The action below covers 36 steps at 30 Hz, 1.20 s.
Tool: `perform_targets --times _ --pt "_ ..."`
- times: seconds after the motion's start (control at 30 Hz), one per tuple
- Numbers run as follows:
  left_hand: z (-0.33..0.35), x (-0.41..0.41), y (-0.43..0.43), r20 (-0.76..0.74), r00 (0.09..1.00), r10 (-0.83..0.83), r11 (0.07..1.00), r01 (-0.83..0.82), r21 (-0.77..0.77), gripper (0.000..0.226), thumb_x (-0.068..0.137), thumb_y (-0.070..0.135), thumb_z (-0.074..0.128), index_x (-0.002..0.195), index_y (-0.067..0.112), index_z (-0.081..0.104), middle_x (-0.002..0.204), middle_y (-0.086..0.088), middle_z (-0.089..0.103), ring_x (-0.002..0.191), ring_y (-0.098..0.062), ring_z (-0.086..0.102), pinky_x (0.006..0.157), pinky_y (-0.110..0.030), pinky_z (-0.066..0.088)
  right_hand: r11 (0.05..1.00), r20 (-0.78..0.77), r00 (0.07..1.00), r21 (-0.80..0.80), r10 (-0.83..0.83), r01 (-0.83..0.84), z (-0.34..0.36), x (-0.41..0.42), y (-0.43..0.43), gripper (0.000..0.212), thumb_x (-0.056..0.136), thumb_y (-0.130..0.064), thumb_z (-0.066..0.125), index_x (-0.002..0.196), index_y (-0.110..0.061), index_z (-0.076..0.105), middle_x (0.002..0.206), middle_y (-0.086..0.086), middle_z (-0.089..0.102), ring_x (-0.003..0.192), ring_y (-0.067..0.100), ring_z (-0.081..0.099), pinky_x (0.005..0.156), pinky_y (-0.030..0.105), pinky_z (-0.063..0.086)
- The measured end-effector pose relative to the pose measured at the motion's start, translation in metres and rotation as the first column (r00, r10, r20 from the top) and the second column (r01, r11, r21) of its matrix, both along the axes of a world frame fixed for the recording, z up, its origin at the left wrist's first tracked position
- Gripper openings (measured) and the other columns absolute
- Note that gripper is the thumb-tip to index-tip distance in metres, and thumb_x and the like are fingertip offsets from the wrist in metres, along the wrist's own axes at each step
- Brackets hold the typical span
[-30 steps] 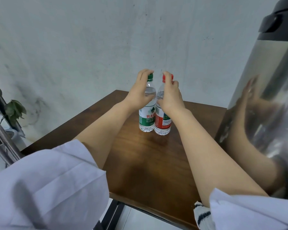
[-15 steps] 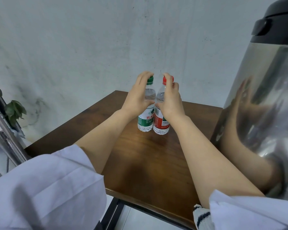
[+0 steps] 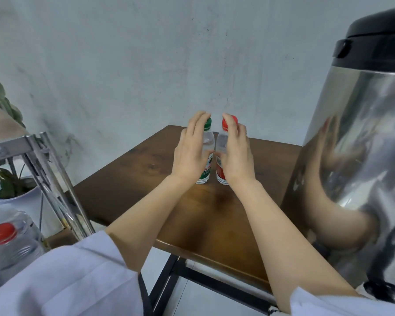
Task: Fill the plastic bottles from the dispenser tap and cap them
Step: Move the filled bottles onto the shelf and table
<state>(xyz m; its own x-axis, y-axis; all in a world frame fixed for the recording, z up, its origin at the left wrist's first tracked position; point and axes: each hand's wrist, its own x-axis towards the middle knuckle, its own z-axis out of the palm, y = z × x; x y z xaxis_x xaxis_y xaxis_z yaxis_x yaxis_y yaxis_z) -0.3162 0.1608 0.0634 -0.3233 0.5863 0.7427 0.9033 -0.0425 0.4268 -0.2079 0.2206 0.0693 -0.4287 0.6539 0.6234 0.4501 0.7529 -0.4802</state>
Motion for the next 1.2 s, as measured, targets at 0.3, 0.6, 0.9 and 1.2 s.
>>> perform_targets --times 0.3,0.6,0.9,1.2 --pt "0.006 0.035 -0.084 0.03 0.997 0.067 0.997 -0.067 -0.027 0.079 0.083 -0.002 0.073 0.149 0.02 0.036 0.157 0.005 0.033 0.134 -0.021 0.045 0.099 -0.034 0.047 0.999 -0.002 0.999 0.03 0.041 -0.041 -0.008 0.025 -0.064 0.088 0.087 -0.011 0.074 0.15 -0.035 0.018 0.15 0.007 0.033 0.13 0.026 0.047 0.094 0.035 0.05" --pt "0.01 0.064 -0.187 0.032 0.995 0.093 0.996 -0.092 -0.017 0.084 0.08 -0.003 0.074 0.149 0.024 0.036 0.155 0.01 0.032 0.131 -0.017 0.047 0.099 -0.04 0.051 0.975 -0.09 0.971 0.046 0.221 -0.218 -0.011 0.053 -0.152 0.09 0.086 -0.005 0.073 0.146 -0.042 0.017 0.147 0.003 0.035 0.13 0.026 0.046 0.092 0.041 0.051" --pt "-0.004 0.07 -0.279 0.037 0.978 0.206 0.978 -0.206 -0.007 0.089 0.071 0.004 0.085 0.147 0.014 0.04 0.152 0.003 0.038 0.135 -0.012 0.042 0.107 -0.021 0.036 0.891 -0.095 0.893 -0.076 0.44 -0.447 -0.006 0.065 -0.231 0.096 0.082 0.002 0.075 0.147 -0.044 0.02 0.142 -0.003 0.038 0.126 0.014 0.046 0.094 0.029 0.045" --pt "-0.043 0.056 -0.352 0.077 0.933 0.351 0.937 -0.349 -0.038 0.087 0.071 0.003 0.086 0.145 0.015 0.042 0.151 0.004 0.039 0.133 0.003 0.034 0.103 0.0 0.026 0.766 -0.088 0.794 -0.216 0.602 -0.605 -0.038 0.029 -0.287 0.093 0.083 -0.006 0.077 0.148 -0.043 0.023 0.142 -0.006 0.039 0.125 0.005 0.042 0.095 0.022 0.04"
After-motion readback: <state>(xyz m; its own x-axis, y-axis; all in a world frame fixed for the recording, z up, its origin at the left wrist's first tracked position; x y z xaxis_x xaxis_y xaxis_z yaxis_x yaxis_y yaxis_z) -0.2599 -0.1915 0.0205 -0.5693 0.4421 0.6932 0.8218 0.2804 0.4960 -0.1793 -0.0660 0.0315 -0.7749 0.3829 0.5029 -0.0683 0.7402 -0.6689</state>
